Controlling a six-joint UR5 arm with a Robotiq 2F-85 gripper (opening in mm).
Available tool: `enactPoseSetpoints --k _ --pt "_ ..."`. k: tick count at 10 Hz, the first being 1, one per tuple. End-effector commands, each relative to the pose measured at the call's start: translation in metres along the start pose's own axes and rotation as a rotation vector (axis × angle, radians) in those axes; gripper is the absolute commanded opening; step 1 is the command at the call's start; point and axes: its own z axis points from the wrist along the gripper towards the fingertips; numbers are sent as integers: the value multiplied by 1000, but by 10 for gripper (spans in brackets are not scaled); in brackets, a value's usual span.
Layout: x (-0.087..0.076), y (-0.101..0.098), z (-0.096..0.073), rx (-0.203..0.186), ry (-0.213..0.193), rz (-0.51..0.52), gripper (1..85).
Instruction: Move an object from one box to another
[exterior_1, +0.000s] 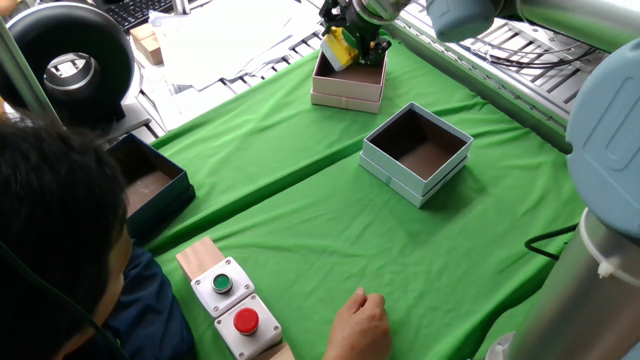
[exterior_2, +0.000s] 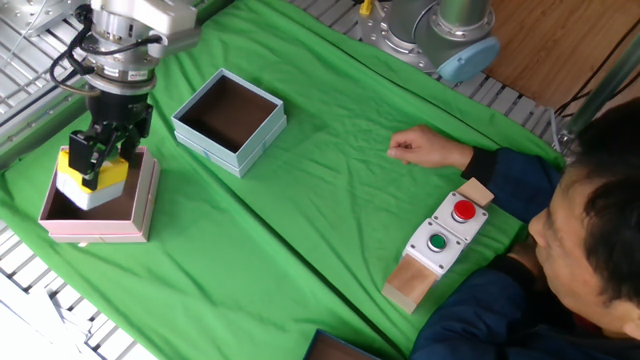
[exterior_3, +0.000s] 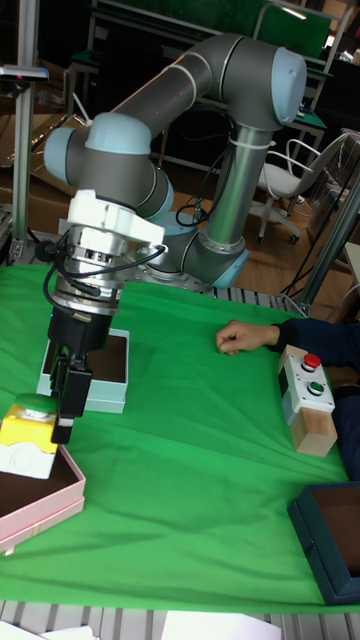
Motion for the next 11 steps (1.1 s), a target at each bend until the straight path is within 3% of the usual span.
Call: enactPoseSetpoints --k 1,3,4,7,11 --pt "-2 4 7 23 -29 16 10" --pt "0 17 11 0 -24 20 37" --pt "0 24 10 -32 -25 13 160" --pt "-1 26 6 -47 -31 -34 380" --pt "-3 21 -3 -61 -36 -93 497"
